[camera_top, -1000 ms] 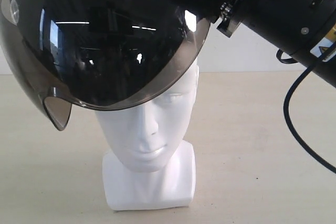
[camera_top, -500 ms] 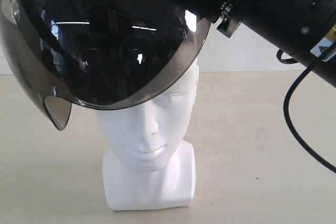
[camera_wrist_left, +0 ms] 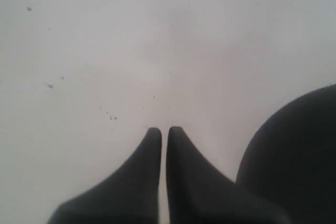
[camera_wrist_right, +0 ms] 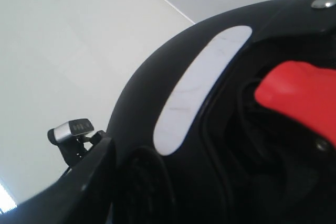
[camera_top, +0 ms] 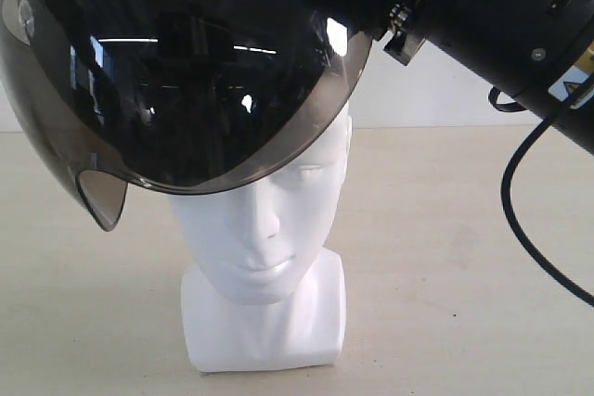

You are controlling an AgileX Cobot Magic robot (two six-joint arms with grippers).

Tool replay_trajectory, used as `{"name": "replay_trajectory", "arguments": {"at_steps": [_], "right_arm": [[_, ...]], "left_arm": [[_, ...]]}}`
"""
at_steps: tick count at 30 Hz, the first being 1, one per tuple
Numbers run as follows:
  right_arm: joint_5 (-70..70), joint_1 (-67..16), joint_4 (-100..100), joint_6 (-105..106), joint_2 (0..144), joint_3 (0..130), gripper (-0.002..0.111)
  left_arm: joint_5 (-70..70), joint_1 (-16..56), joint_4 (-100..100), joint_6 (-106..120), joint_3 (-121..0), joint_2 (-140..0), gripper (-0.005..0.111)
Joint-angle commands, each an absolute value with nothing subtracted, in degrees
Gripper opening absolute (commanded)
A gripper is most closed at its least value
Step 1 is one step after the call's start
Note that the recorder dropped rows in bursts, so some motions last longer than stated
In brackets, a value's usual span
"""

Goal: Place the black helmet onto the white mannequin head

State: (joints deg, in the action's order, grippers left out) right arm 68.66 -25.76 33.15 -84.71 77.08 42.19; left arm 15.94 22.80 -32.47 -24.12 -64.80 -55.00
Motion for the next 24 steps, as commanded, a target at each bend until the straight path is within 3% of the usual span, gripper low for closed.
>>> {"name": "replay_trajectory", "arguments": {"at_steps": [1,17,24], "right_arm": [[69.96,-24.2,26.81,-80.5,75.41,42.69,0.0],[69.96,-24.2,26.89,-80.54,75.41,42.69,0.0],[69.96,-24.2,27.22,-80.45,75.41,42.69,0.0]], "left_arm": [[15.6,23.24,-31.08,-21.67,-67.22,-53.86,0.004],[16.1,23.24,-27.23,-21.65,-67.22,-50.11,0.004],[24.35,23.24,-11.49,1.65,-70.45,-54.51,0.004]]}}
